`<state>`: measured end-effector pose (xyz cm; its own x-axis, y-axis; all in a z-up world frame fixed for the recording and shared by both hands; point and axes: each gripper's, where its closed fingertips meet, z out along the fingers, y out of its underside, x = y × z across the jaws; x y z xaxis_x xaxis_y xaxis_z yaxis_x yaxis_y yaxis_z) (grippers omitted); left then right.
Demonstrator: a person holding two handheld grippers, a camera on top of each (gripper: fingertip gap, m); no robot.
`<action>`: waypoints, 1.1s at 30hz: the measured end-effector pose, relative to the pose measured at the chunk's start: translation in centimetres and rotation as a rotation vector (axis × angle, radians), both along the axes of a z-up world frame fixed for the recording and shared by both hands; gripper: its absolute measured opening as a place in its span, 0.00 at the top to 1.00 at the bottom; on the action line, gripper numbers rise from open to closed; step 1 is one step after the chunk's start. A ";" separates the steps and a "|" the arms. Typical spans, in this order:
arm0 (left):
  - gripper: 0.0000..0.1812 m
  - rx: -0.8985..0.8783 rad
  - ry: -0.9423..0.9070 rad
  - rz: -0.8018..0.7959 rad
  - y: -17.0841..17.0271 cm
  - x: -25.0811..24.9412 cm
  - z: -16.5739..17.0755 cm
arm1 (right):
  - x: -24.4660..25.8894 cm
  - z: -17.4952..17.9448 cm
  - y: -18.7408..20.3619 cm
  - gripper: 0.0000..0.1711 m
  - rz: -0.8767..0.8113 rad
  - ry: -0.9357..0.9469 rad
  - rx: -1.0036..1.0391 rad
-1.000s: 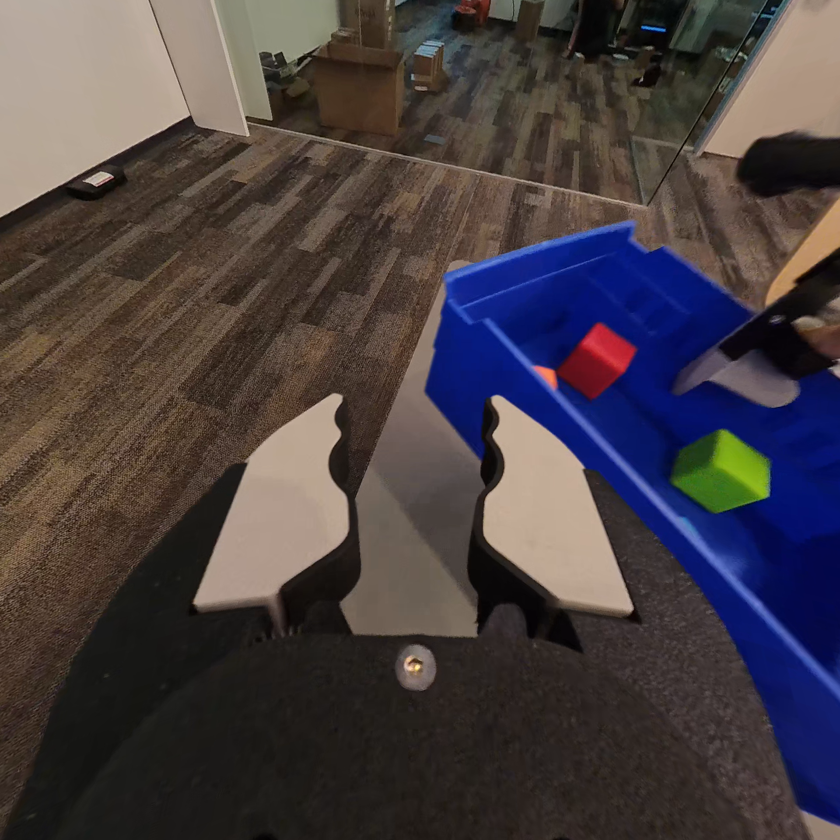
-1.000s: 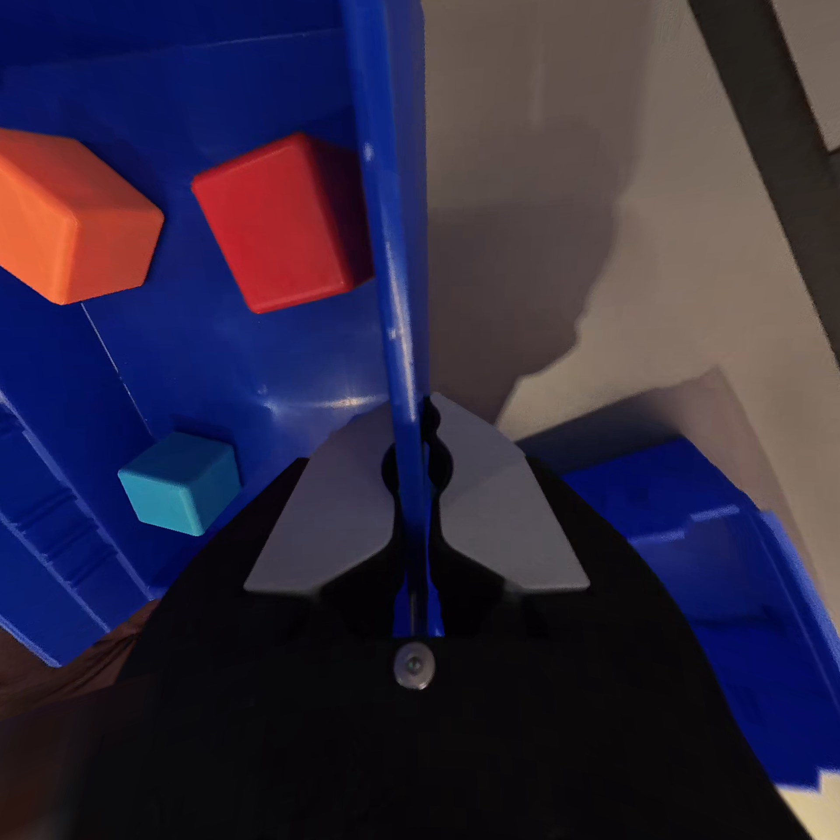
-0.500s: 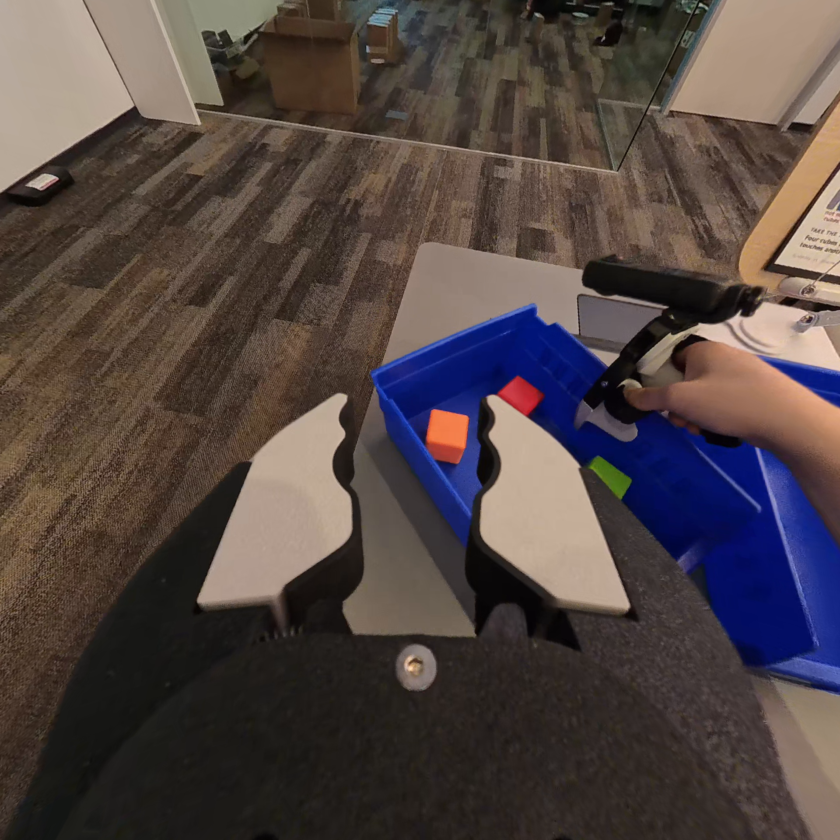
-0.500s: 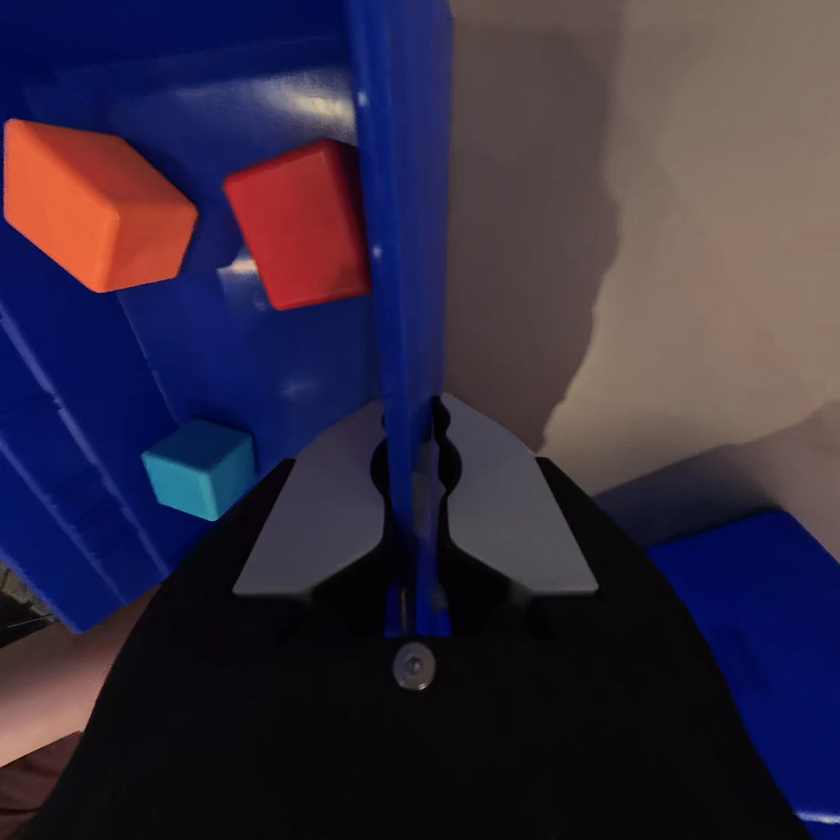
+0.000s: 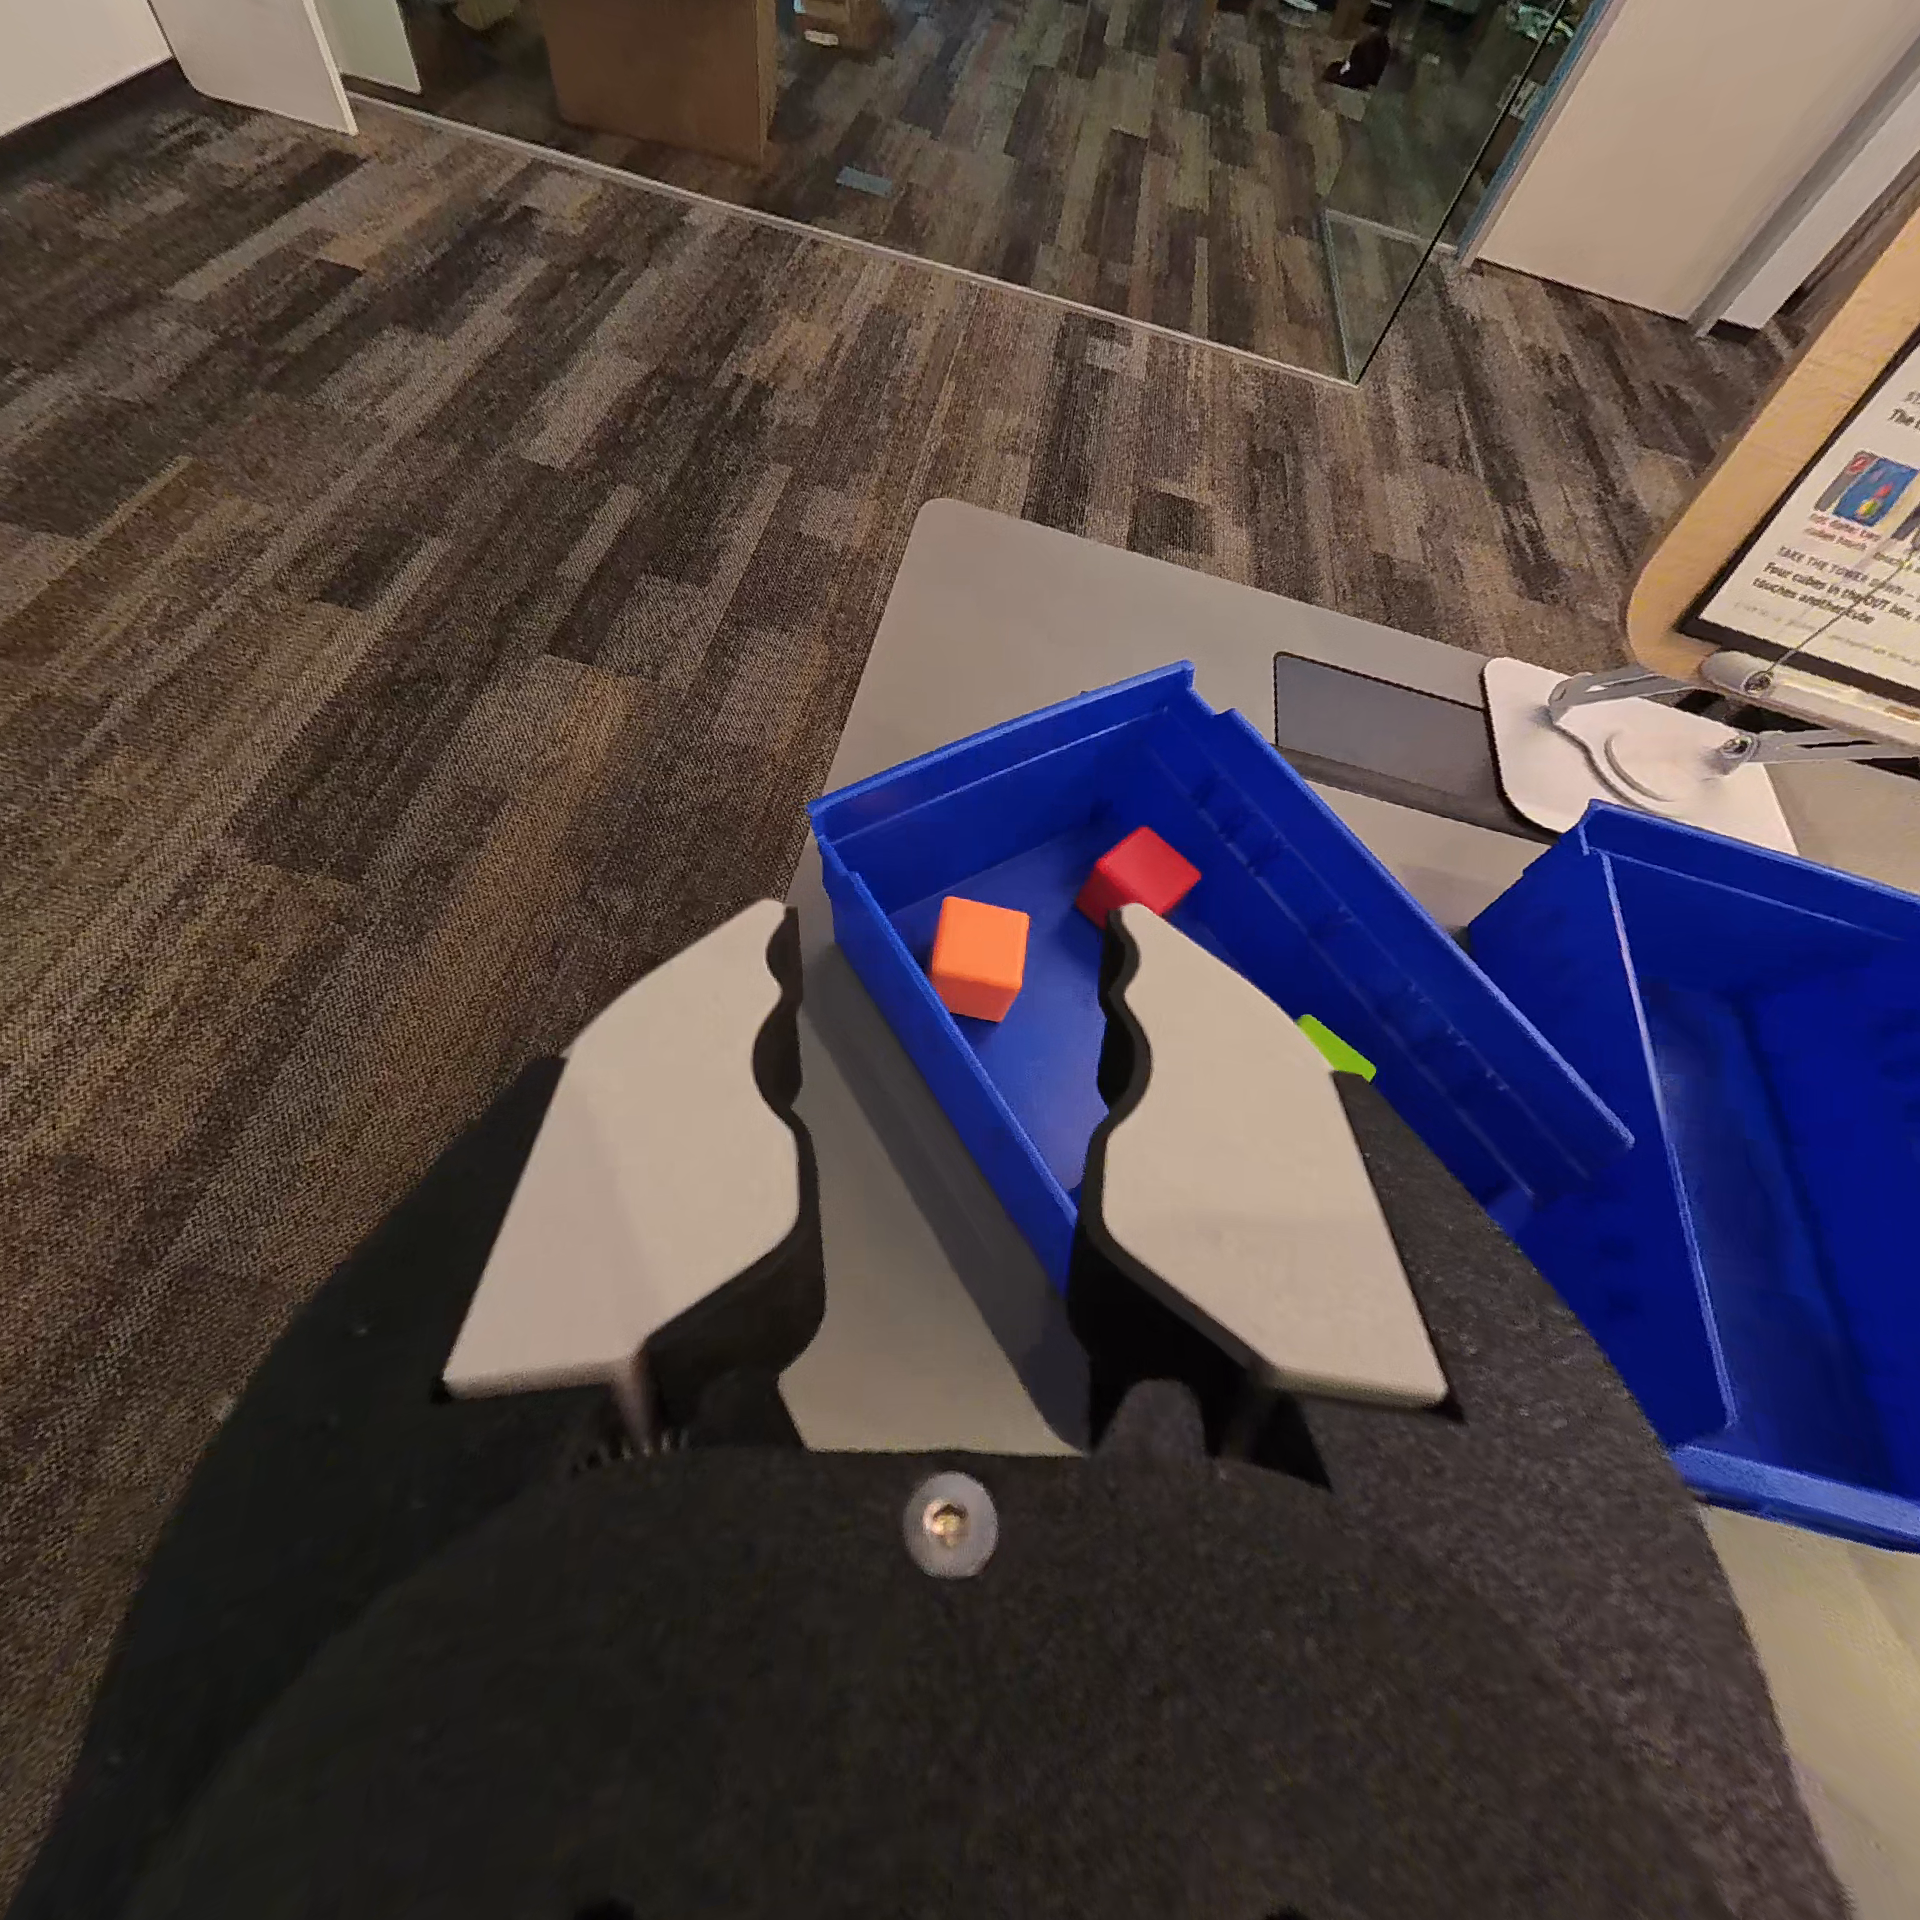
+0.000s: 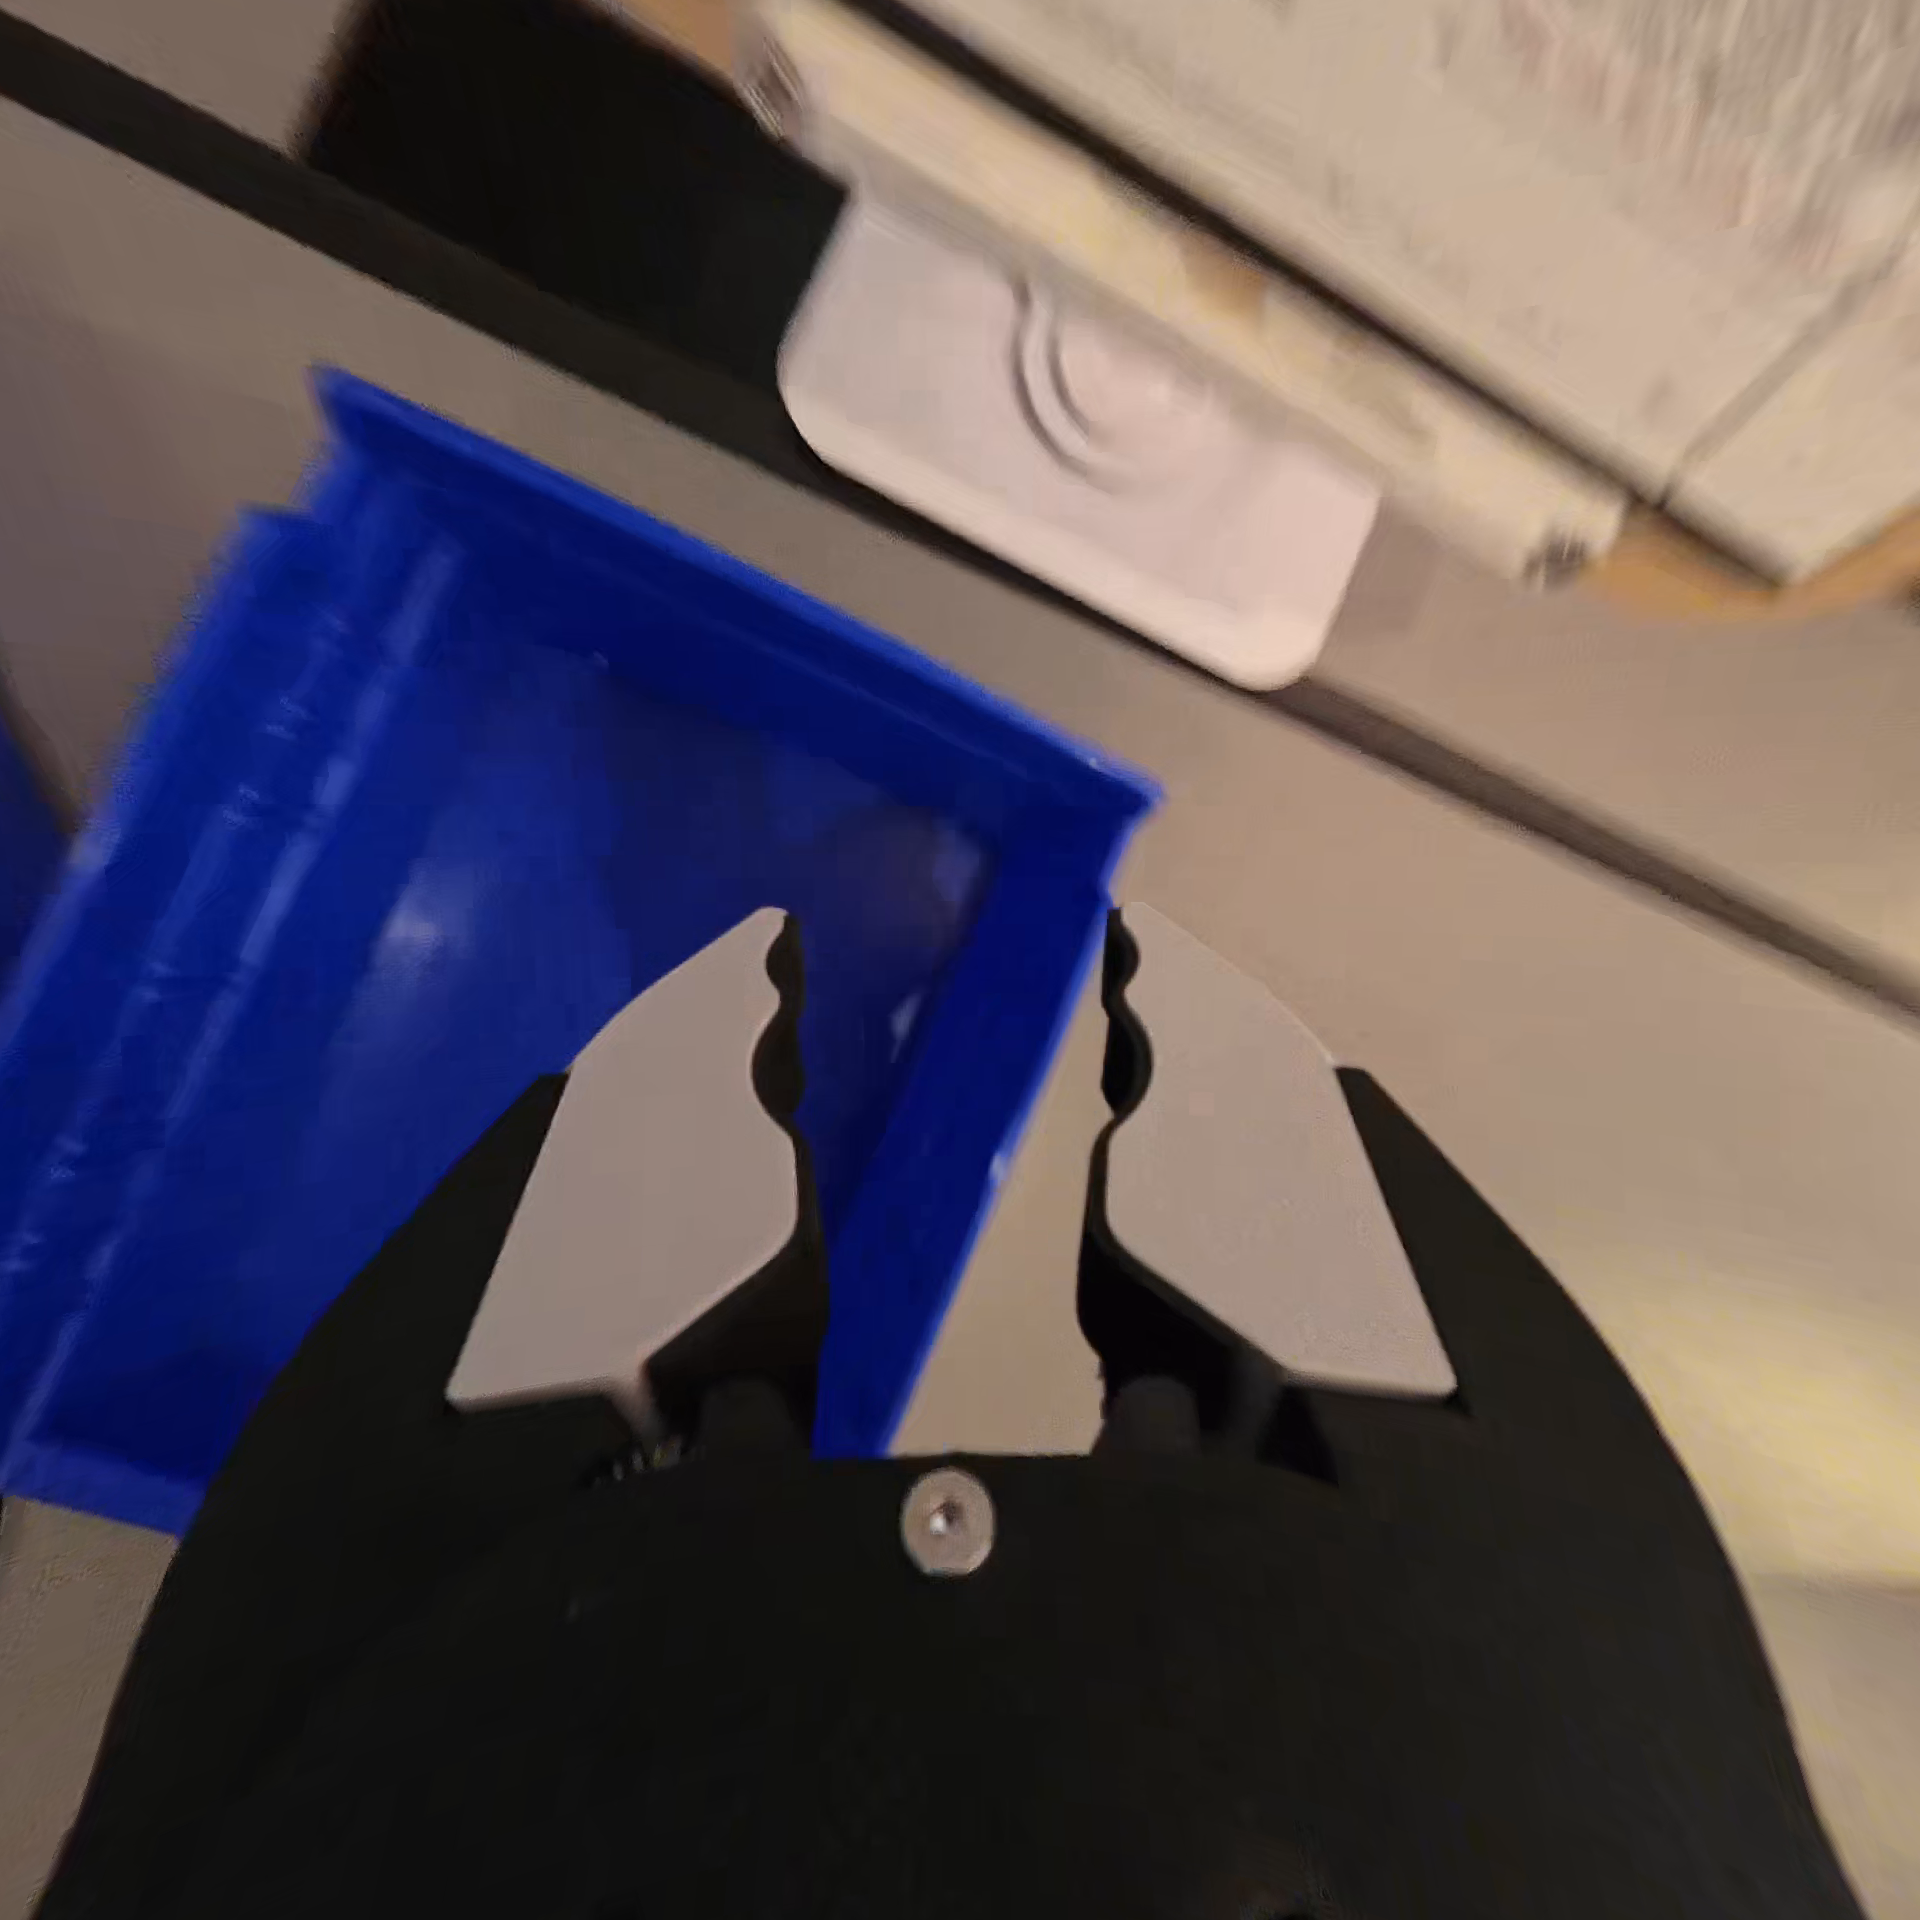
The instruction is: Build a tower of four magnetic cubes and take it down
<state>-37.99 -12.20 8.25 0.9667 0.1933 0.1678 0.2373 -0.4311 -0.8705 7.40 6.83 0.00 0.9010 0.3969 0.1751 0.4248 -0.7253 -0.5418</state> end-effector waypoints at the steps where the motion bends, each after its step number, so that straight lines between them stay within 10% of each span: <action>1: 0.70 -0.003 0.006 0.000 0.1 0.1 0.0 | 1.8 -1.5 -0.5 0.67 -0.035 0.015 -0.049; 5: 0.70 0.005 0.048 0.018 0.9 0.6 0.6 | 4.7 -8.7 -4.6 0.67 -0.039 -0.029 -0.330; 8: 0.70 -0.014 0.078 -0.003 1.3 1.8 0.7 | 4.4 -11.9 -6.4 0.87 0.033 -0.030 -0.467; 33: 0.72 -0.183 0.373 -0.105 6.7 10.7 -0.7 | 37.7 -12.0 -3.1 0.96 -0.263 0.261 -0.400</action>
<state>-27.32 -5.47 7.59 0.9708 0.0843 -0.2245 -0.1326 -0.5911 -0.7956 45.07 3.74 -12.03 0.9722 0.1421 -0.1862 0.0896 -0.9601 -0.2648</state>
